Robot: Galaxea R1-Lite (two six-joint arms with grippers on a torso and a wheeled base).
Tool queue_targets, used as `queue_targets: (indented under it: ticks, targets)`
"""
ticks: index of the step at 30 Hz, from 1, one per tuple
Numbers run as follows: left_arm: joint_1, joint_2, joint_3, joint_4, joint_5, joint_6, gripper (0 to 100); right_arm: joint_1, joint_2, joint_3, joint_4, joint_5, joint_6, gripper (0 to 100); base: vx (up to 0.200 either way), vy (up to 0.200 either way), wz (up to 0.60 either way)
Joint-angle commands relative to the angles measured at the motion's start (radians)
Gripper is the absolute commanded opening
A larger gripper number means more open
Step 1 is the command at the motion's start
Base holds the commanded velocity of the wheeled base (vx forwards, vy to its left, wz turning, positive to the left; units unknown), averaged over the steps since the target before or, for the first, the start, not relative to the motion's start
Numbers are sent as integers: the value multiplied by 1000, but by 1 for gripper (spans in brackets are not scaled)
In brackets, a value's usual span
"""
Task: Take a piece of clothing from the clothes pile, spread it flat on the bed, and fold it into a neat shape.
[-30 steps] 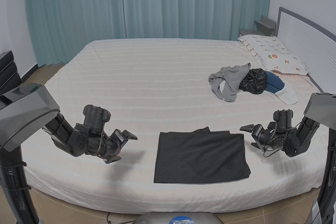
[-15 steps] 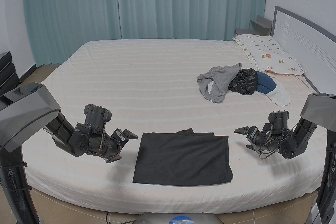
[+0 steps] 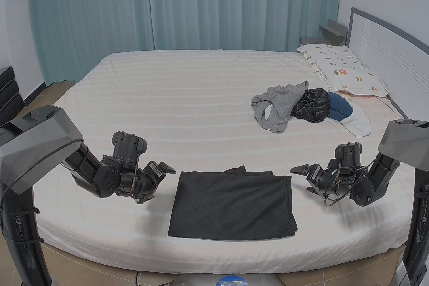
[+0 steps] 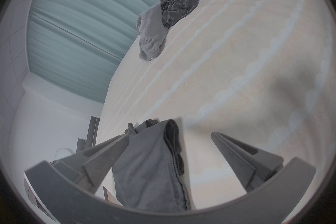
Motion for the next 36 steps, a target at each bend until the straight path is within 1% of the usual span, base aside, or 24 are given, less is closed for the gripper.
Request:
queue_targets:
  ticks: [1, 10, 13, 14, 16, 19, 21, 23, 25, 27, 32, 36]
  targets:
    - [-14, 7, -12, -1, 1, 5, 100, 20, 2, -2, 0, 0, -1, 100, 0, 0, 0]
    - [-18, 58, -79, 2, -1, 10, 100, 40, 4, 0, 0, 2, -1, 100, 0, 0, 0]
    - [-26, 64, -99, 4, -1, 11, 100, 50, 6, 1, 0, 2, -1, 100, 200, 0, 0]
    - [-34, 71, -105, 2, -2, 15, 100, 50, 6, 1, 0, 2, -3, 100, 0, 0, 0]
    - [-38, 88, -118, 2, -1, 48, 100, 51, 6, 0, 0, 2, -7, 100, 0, 0, 0]
    - [-43, 128, -131, -1, 10, 140, 100, 56, 7, -4, 3, 3, -10, 100, 0, 0, 0]
    - [-43, 151, -153, -1, 44, 169, 100, 65, 12, -10, 3, 3, -13, 100, 0, 0, 0]
    - [-49, 171, -179, 1, 75, 173, 100, 66, 19, -19, 3, 3, -23, 100, 0, 0, 0]
    - [-52, 174, -182, 1, 78, 174, 100, 66, 19, -20, 3, 5, -24, 100, 0, 0, 0]
    - [-70, 209, -214, 1, 99, 179, 100, 88, 32, -43, 13, 8, -29, 100, 0, 0, 0]
    - [-74, 211, -240, 2, 98, 171, 100, 99, 44, -63, 16, 6, -30, 100, 0, 0, 0]
    - [-95, 216, -248, 4, 98, 169, 100, 99, 48, -71, 39, 6, -32, 100, 0, 0, 0]
